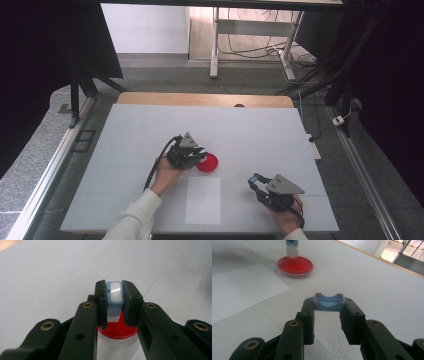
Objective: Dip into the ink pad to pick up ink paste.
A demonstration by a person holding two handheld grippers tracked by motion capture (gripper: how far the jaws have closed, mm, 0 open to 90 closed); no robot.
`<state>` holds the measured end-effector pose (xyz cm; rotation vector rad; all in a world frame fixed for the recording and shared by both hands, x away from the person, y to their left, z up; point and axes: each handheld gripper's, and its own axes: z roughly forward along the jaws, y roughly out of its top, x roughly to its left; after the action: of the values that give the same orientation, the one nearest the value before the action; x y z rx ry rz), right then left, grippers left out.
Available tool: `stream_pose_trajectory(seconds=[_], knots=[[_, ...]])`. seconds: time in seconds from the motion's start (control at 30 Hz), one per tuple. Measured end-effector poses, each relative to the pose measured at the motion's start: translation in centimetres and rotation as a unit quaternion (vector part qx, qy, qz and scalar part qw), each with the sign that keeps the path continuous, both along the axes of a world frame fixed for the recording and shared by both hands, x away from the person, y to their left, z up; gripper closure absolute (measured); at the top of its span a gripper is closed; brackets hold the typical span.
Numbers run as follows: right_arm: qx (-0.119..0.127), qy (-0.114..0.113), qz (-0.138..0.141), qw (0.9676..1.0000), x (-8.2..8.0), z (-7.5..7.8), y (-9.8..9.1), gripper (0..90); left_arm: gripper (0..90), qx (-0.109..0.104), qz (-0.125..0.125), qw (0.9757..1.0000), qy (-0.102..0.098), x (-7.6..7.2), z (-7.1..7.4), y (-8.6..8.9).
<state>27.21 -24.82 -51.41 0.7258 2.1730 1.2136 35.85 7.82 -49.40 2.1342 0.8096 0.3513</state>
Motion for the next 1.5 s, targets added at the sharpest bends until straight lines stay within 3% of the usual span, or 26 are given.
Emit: stream_pose_trajectory(seconds=[0.23, 0.33, 0.53, 1.3, 1.5], knots=[[0.000, 0.001, 0.001, 1.0000, 0.0, 0.0, 0.0, 64.6, 75.5, 0.002, 0.004, 1.0000, -0.001, 0.1, -0.3, -0.1], [0.001, 0.001, 0.001, 1.0000, 0.0, 0.0, 0.0, 64.6, 75.5, -0.008, 0.000, 1.0000, 0.001, 0.1, -0.3, -0.1], [-0.001, 0.002, 0.002, 1.0000, 0.0, -0.1, 0.0, 64.5, 75.5, -0.002, 0.001, 1.0000, 0.007, 0.3, -0.8, -0.3], [-0.004, 0.003, 0.002, 1.0000, 0.0, -0.1, 0.2, 64.5, 75.8, 0.012, 0.000, 0.9999, -0.001, 0.3, -1.3, -0.9], [-0.004, 0.002, 0.002, 1.0000, 0.0, -0.1, 0.2, 64.5, 75.8, 0.006, -0.002, 1.0000, 0.006, 0.5, -1.3, -0.7]])
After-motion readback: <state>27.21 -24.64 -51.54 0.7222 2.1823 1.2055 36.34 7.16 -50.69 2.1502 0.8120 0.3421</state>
